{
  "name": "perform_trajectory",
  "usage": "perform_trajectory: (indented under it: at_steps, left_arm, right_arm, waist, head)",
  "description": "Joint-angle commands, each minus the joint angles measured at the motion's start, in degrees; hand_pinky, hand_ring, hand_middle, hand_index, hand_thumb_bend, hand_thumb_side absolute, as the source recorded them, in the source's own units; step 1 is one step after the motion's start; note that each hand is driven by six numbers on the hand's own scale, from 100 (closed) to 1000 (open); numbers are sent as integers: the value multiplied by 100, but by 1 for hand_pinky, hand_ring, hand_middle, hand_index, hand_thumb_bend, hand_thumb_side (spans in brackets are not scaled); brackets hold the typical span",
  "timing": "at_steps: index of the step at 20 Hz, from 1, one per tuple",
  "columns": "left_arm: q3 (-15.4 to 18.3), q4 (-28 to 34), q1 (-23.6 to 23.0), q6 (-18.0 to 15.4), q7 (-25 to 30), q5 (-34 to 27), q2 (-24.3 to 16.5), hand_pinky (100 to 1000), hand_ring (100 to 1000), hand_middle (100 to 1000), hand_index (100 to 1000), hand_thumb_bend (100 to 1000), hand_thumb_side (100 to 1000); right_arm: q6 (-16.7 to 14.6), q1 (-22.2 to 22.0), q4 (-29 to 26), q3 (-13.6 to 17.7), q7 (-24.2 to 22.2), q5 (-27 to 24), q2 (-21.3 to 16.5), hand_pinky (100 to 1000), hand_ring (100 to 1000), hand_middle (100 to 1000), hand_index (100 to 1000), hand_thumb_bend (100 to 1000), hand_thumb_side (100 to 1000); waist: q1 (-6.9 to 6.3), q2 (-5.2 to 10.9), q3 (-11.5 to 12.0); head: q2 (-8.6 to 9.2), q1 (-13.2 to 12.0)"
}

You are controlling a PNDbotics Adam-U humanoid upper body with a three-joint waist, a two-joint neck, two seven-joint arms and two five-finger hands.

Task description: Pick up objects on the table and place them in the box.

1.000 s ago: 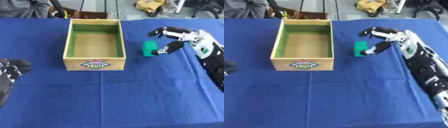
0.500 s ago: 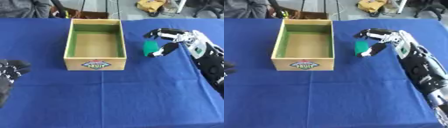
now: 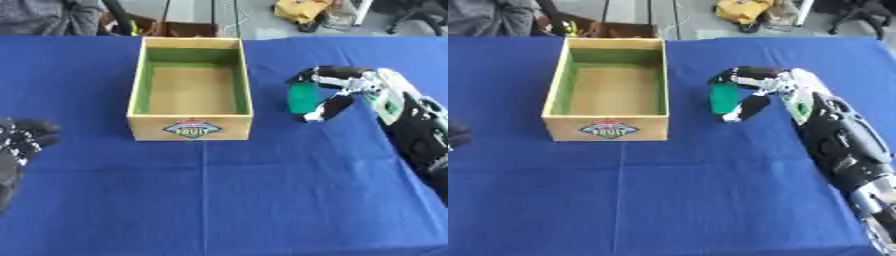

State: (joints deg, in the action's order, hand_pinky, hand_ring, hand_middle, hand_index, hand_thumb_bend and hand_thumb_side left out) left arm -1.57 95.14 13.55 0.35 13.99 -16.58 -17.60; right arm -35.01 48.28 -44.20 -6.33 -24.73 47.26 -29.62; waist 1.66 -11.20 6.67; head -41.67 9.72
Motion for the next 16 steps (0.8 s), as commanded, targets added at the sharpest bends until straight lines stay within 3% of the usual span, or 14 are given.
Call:
perform_trajectory:
  at_steps: [1, 4, 5, 11, 12, 14, 16]
  left_arm:
    - [5, 64, 65, -16, 9, -11, -58, 834, 794, 617, 680, 380, 1000]
    - [6, 64, 65, -17, 6, -12, -59, 834, 794, 617, 680, 380, 1000]
    - [10, 63, 60, -17, 3, -12, -57, 834, 794, 617, 680, 380, 1000]
    - [23, 61, 51, -17, -8, -11, -57, 834, 793, 617, 679, 382, 1000]
    - [25, 62, 49, -18, -10, -12, -59, 834, 793, 617, 679, 375, 1000]
    - [30, 61, 44, -18, -15, -15, -62, 834, 793, 617, 679, 383, 1000]
    - [31, 61, 37, -15, -17, -14, -66, 834, 793, 617, 679, 385, 1000]
  right_arm:
    - [11, 61, -37, 64, 235, 140, -98, 767, 814, 646, 898, 261, 214]
    - [6, 56, -16, 51, 380, 220, -92, 767, 814, 646, 898, 261, 214]
    - [22, 75, -46, 84, 425, 212, -99, 711, 740, 445, 834, 100, 100]
    - [74, 92, -430, 55, 902, -14, -184, 681, 665, 325, 796, 100, 100]
    - [57, 102, -530, 40, 962, -64, -207, 680, 661, 321, 793, 100, 381]
    - [43, 128, -757, 14, 1034, -174, -264, 680, 660, 320, 793, 100, 100]
    - [41, 178, -992, 3, 1066, -304, -319, 680, 659, 321, 794, 100, 100]
  waist:
    - [-19, 76, -11]
    - [-20, 76, -12]
    - [-20, 78, -22]
    - [-5, 83, -52]
    - [-2, 85, -58]
    - [8, 89, -71]
    - [23, 98, -81]
  head:
    - [22, 5]
    - [22, 5]
    - [22, -4]
    - [36, -22]
    - [38, -22]
    - [40, -26]
    - [41, -37]
